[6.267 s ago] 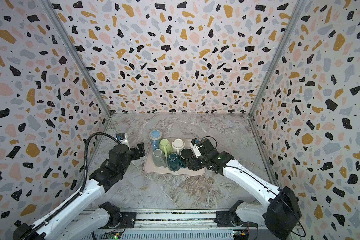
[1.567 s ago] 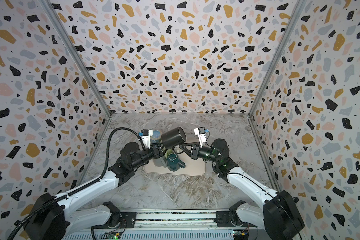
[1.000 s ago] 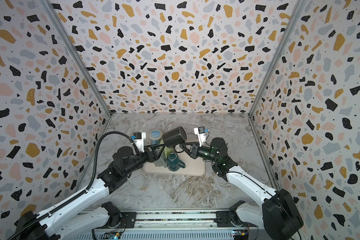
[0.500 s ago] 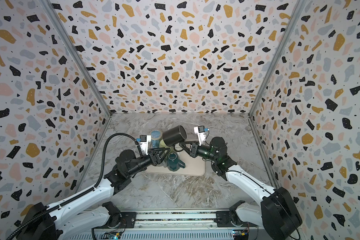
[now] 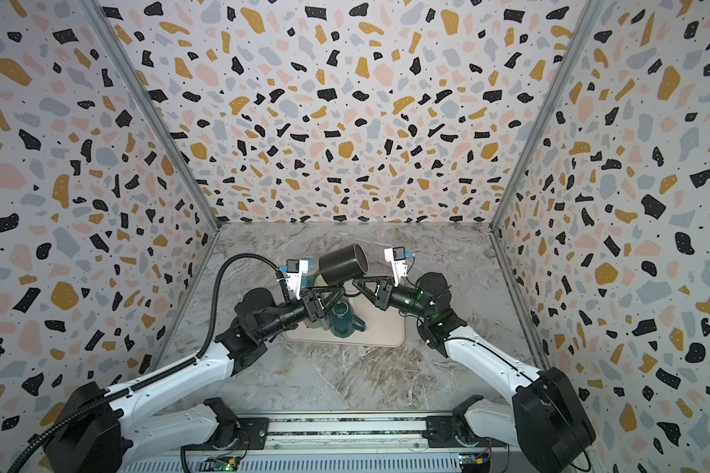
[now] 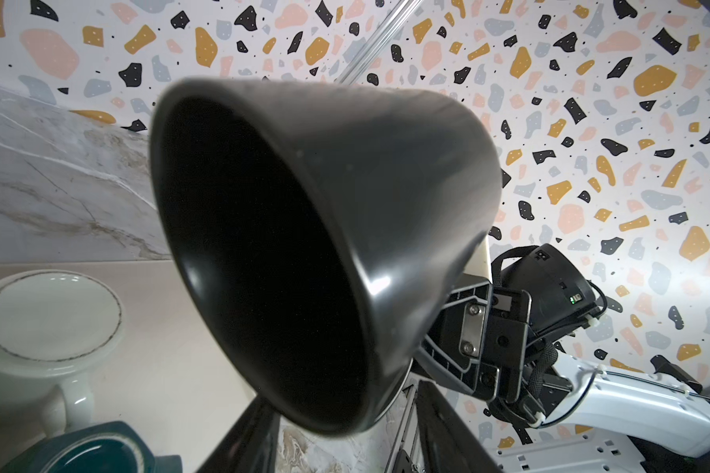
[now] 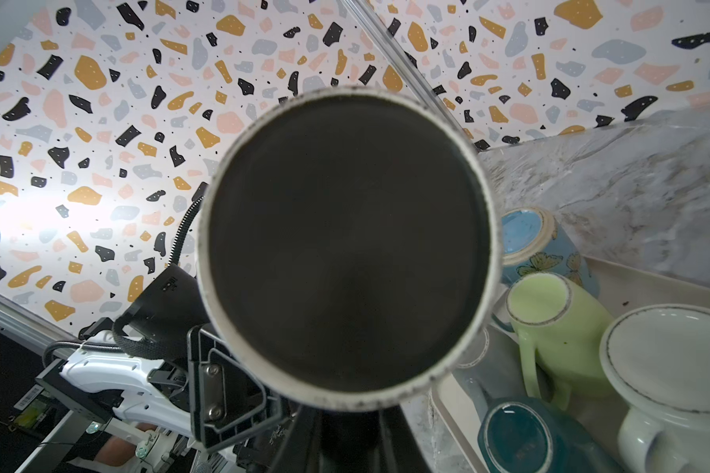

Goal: Turn the mug right side up
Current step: Place the mug at the top-left of the table.

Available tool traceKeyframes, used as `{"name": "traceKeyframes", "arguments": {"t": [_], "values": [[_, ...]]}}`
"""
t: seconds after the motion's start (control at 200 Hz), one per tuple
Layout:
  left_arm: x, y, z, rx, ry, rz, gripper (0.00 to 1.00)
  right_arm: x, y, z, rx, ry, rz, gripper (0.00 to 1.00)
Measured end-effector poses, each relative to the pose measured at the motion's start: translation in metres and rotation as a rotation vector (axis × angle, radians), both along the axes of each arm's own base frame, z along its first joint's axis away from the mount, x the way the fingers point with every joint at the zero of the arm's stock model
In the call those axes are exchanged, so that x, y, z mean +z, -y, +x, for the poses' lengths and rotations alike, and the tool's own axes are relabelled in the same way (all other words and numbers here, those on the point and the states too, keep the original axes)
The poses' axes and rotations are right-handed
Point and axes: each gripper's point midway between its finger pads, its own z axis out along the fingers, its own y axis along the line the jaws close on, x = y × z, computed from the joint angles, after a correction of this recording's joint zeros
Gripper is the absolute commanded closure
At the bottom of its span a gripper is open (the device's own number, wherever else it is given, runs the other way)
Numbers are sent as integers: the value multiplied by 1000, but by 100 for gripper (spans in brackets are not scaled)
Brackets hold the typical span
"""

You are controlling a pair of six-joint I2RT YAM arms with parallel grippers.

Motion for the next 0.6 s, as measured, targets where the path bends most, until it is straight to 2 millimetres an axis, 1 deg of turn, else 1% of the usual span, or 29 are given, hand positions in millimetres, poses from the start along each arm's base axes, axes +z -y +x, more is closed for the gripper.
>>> {"name": "traceKeyframes", "arguments": {"t": [0.09,0.165,0.235,0.315,0.411,0.451,0.601], "values": [[1,3,1,-9,2,-8,50,2,0,-1,5,6,12,100],[-2,5,2,-18,-6,-11,50,2,0,-3,11,5,15,100],[-6,7,4,-20,-22,-13,53,0,-2,-4,22,2,14,100],[-9,9,5,-23,-31,-14,54,0,-3,-5,30,1,15,100],[-7,12,7,-26,-32,-17,55,0,-3,-5,32,7,19,100],[-4,13,8,-28,-29,-20,56,2,-3,-5,32,13,25,100],[1,17,9,-44,-32,-32,67,8,-3,-5,32,31,42,100]]}}
